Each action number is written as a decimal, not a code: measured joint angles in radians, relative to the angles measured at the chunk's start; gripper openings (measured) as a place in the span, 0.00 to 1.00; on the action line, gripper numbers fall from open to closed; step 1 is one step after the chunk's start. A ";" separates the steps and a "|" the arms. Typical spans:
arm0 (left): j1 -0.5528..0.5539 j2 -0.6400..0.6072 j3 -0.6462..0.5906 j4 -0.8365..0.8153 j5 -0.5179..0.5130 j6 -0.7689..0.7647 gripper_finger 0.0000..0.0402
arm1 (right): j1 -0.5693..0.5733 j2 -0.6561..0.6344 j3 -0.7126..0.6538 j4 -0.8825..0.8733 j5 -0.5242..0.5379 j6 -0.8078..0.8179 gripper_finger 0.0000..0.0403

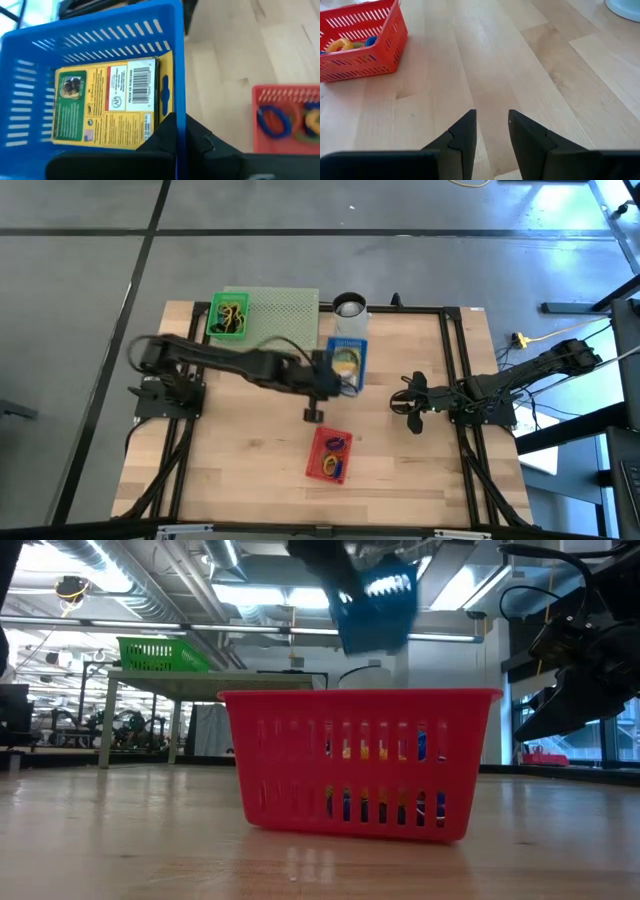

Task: Pick & Place Office Desk Supplies
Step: Put the blue bin on the shelf

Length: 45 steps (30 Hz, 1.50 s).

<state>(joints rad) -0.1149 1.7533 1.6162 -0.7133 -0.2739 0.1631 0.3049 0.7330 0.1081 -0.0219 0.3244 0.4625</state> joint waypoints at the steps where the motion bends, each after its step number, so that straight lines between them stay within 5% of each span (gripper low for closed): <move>1: 0.008 -0.030 0.000 -0.031 -0.001 0.008 0.01 | 0.000 0.000 0.000 0.000 0.000 0.000 0.28; 13: 0.164 -0.309 -0.085 -0.415 -0.089 0.064 0.01 | 0.000 0.000 0.000 0.008 0.000 0.000 0.28; 26: 0.289 -0.489 -0.414 -0.300 -0.066 0.163 0.01 | 0.000 0.000 0.000 0.008 -0.001 0.000 0.28; 45: 0.490 -0.513 -0.430 -0.338 0.059 0.269 0.02 | 0.000 0.000 0.000 0.008 -0.001 0.000 0.28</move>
<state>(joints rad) 0.3749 1.2407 1.1866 -1.0515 -0.2146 0.4324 0.3049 0.7329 0.1081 -0.0143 0.3233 0.4625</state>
